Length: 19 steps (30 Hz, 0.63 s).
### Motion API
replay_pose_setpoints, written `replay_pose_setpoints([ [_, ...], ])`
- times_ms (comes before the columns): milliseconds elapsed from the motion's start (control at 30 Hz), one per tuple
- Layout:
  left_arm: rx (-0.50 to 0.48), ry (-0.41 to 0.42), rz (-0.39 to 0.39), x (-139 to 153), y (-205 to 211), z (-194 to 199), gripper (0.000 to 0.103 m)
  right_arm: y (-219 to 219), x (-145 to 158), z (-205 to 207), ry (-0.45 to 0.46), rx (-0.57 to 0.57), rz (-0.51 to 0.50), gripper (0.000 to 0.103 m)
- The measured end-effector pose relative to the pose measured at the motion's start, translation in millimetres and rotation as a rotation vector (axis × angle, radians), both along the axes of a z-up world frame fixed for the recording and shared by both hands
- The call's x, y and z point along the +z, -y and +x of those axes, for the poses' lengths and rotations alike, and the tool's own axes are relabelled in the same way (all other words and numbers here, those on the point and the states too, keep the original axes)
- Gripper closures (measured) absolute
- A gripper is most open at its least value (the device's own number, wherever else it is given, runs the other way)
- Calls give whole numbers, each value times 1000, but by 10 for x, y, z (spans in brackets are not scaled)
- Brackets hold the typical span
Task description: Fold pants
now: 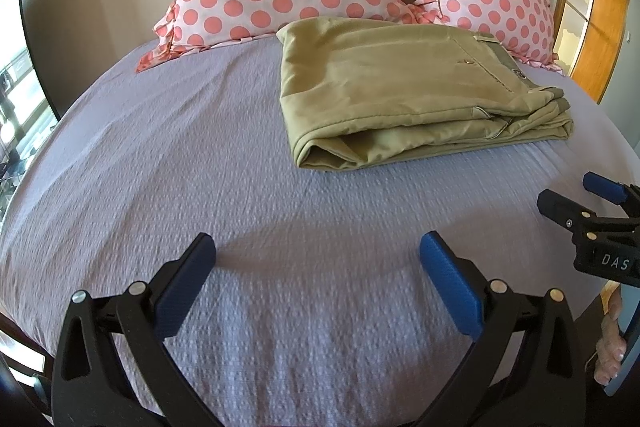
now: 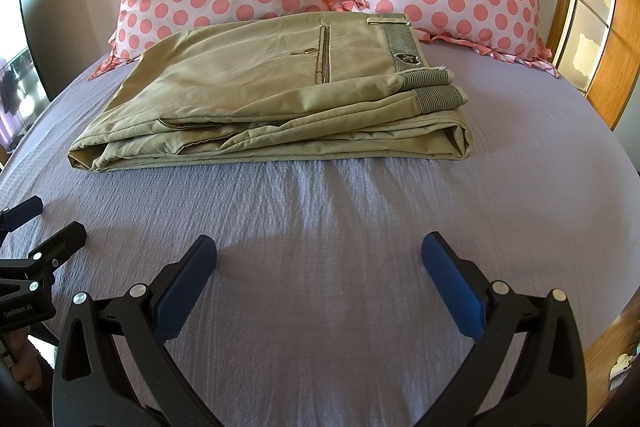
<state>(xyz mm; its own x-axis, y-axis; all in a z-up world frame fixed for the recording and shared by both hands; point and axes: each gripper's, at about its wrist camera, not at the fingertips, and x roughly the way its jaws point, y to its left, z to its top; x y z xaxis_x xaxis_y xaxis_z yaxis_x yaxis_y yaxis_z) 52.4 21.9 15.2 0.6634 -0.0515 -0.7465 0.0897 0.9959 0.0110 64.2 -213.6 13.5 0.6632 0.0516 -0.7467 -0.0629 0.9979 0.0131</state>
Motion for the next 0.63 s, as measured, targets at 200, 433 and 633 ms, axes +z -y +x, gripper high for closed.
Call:
replay_pose_setpoints([
  [200,3,0,0,-1,-7,6,2,1,0,5,0,0,0,1],
  [433,8,1,2,-9,0,10,2,-1,1,7,0,-1,0,1],
  [633,7,2,2,-8,1,8,2,-1,1,7,0,-1,0,1],
])
